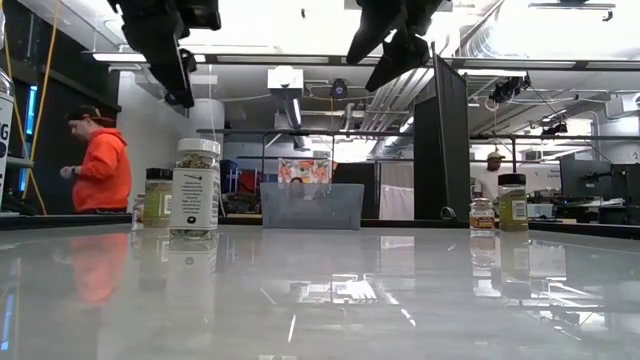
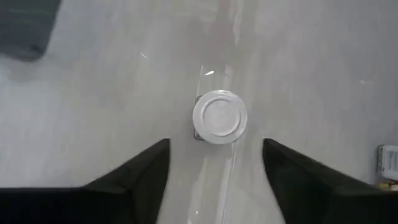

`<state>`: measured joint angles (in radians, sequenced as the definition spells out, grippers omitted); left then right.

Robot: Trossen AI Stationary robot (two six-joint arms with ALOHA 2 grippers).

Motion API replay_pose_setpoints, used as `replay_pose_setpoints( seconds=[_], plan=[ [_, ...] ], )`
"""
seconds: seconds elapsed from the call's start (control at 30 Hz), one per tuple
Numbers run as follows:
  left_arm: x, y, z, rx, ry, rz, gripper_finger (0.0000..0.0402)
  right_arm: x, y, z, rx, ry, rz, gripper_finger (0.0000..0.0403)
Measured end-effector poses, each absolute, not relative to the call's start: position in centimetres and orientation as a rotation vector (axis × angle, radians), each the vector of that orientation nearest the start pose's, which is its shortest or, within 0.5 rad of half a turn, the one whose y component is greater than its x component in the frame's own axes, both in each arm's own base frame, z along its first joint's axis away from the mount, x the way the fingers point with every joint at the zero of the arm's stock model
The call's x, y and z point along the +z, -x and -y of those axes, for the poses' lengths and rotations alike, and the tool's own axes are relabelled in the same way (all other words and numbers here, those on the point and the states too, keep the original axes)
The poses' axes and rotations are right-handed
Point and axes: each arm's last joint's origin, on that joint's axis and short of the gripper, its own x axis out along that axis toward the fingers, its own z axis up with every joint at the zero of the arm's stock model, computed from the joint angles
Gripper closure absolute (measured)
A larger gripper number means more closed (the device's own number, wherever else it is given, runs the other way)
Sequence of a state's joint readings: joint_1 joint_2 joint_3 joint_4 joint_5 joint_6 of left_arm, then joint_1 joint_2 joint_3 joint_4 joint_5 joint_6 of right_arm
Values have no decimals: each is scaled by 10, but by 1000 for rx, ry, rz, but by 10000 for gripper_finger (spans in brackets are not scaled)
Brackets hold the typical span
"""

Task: Sort spices by type
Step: Put the top white seasoning bottle into the gray bin

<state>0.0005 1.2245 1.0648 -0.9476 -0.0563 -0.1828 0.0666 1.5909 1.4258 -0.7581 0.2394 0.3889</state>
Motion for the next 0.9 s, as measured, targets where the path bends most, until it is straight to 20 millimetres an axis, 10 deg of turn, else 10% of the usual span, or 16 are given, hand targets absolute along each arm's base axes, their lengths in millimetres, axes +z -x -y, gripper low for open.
replay_pose_setpoints(
  seconds=[0.2, 0.9],
  plan=[
    [269, -226, 4, 208, 88, -1080, 383, 310, -334, -15, -336, -224, -866, 30],
    [233, -234, 15, 218, 106, -977, 401, 310, -334, -15, -339, -225, -866, 30]
  ],
)
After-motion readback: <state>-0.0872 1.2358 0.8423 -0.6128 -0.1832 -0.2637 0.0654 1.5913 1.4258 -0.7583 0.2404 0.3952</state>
